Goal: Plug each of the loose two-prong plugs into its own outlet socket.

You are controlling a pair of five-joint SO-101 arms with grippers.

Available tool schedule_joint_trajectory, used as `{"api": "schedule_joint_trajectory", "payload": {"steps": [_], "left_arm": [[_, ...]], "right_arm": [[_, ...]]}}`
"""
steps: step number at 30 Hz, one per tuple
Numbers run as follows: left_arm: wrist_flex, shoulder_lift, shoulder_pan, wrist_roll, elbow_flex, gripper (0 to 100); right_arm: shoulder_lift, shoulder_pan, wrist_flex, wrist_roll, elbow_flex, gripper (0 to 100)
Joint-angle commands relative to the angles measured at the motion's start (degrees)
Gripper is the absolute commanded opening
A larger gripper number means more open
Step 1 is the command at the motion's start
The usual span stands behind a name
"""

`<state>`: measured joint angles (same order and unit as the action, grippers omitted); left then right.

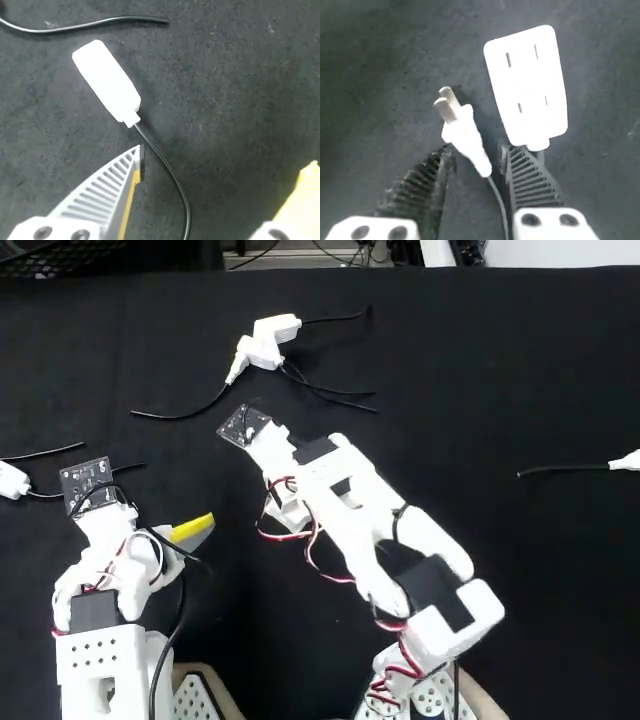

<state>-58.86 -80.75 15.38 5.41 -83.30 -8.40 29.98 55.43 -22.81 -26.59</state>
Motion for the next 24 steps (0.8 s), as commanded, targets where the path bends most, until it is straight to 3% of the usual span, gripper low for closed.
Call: {"api": "schedule_joint_trajectory", "payload": {"steps": [1,13,17,24], "left_arm": [[1.05,-0.62,-0.66,-0.18,0.40,45],[1.14,-0.62,-0.75,0.09,0.57,45],[1.14,-0.62,-1.01,0.26,0.92,45],[1.32,-0.70,-9.27,1.85,2.33,45]], "right_arm": [[-2.77,-0.70,-1.41,-0.62,2.15,8.7],[-10.24,-0.35,12.57,-0.09,15.52,1.1],[-5.14,0.62,15.91,2.37,16.92,1.1],[11.12,4.92,23.38,3.25,16.92,1.1]]}}
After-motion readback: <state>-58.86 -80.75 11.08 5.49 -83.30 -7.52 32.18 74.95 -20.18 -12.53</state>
